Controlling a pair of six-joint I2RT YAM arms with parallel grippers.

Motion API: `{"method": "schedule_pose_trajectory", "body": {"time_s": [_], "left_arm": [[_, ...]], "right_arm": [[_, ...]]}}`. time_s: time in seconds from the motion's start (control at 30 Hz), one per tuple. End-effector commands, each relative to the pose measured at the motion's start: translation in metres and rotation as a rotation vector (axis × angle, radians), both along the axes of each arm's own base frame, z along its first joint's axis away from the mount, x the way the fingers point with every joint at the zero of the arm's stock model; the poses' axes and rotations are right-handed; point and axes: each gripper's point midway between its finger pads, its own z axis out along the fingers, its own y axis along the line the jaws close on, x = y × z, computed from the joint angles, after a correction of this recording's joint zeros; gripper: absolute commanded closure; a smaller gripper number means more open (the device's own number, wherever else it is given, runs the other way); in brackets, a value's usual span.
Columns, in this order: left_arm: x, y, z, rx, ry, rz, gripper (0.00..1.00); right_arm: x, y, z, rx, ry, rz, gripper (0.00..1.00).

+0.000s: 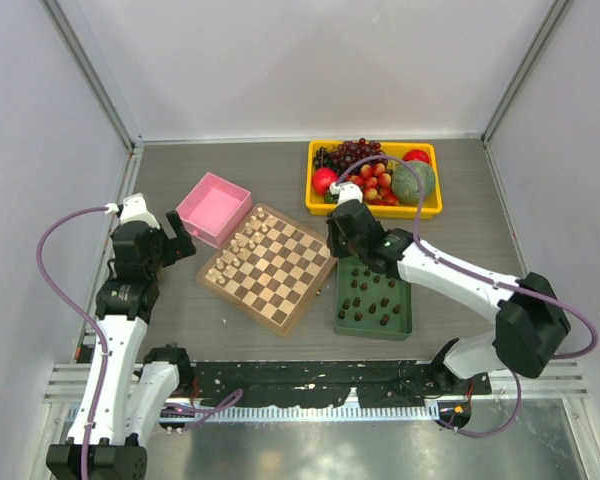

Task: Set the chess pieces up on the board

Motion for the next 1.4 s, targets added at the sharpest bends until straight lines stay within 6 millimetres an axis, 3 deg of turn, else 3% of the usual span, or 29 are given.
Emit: {"method": "schedule_pose_trajectory", "body": {"time_s": [0.0,0.23,0.43,0.83,1.37], "left_arm": [[0.005,-0.001,0.019,-0.005,-0.054,-0.008,0.01],[0.006,-0.002,0.018,-0.009,-0.048,-0.013,0.01],[0.006,-0.002,0.018,-0.009,-0.049,-0.013,0.01],[0.006,-0.002,0.018,-0.009,-0.048,-0.011,0.01],[0.006,-0.003,0.017,-0.011,-0.043,-0.015,0.01]], "right_arm": [[0.016,0.029,0.01,0.036,-0.018,0.055,0.89],[0.033,0.043,-0.023,-0.033,0.031,0.057,0.89],[0.044,0.049,-0.039,-0.069,0.044,0.054,0.89],[0.059,0.055,-0.053,-0.101,0.029,0.037,0.89],[0.061,0.053,-0.073,-0.13,0.048,0.02,0.87]]}}
